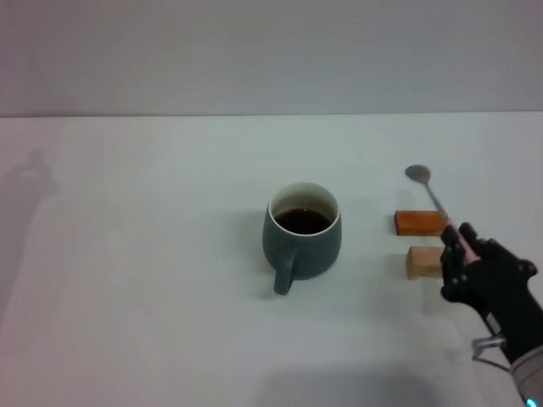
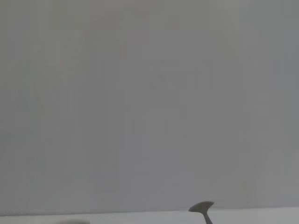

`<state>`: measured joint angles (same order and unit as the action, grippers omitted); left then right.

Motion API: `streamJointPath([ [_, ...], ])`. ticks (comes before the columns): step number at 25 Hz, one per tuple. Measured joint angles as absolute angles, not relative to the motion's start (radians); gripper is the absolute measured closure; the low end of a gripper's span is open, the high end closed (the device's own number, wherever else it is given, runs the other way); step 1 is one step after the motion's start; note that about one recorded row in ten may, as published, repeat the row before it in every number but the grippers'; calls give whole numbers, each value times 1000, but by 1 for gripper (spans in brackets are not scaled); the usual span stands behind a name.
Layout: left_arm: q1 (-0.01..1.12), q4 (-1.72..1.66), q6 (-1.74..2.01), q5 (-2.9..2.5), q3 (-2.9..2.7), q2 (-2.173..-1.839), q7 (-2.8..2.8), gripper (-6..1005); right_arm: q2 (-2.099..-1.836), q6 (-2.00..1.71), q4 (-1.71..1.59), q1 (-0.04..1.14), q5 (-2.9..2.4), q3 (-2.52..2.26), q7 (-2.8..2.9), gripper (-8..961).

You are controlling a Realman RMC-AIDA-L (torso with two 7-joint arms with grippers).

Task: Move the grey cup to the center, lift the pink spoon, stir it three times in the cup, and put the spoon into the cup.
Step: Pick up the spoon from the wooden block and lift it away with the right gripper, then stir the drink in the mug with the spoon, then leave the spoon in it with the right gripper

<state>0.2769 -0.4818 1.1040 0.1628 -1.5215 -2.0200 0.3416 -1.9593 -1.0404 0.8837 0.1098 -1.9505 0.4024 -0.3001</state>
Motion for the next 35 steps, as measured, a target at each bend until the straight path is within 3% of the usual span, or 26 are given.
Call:
streamJointPath([
  [2, 276, -482, 1104, 163, -1521, -2019, 342, 1001, -1932, -986, 974, 82, -1950, 442, -368, 808],
  [3, 276, -482, 1104, 163, -1521, -2019, 342, 1001, -1906, -931, 1071, 55, -1950, 479, -439, 808],
  [7, 276, -482, 1099, 163, -1520, -2019, 342, 1001, -1880, -832, 1192, 25, -1950, 533, -536, 808],
  [12, 277, -482, 1092, 163, -1520, -2019, 343, 1001, -1873, -574, 1362, -21, -1956, 674, -662, 808],
  [17, 276, -482, 1091, 163, -1517, -2018, 343, 1001, -1884, -302, 1522, -80, -1958, 824, -799, 808],
  [20, 276, -482, 1085, 163, -1511, -2017, 344, 1001, -1899, -140, 1615, -111, -1970, 925, -836, 808],
  [23, 276, -482, 1083, 163, -1511, -2017, 344, 1001, -1937, 50, 1687, -135, -2010, 1032, -841, 808],
  [27, 275, -482, 1079, 166, -1511, -2017, 344, 1001, -2038, 321, 1764, -151, -2132, 1190, -837, 808],
  [29, 275, -482, 1078, 168, -1510, -2017, 344, 1001, -2074, 437, 1799, -139, -2188, 1255, -825, 808],
  [35, 276, -482, 1071, 169, -1502, -2017, 344, 1001, -2069, 672, 1837, -5, -2213, 1392, -723, 808],
])
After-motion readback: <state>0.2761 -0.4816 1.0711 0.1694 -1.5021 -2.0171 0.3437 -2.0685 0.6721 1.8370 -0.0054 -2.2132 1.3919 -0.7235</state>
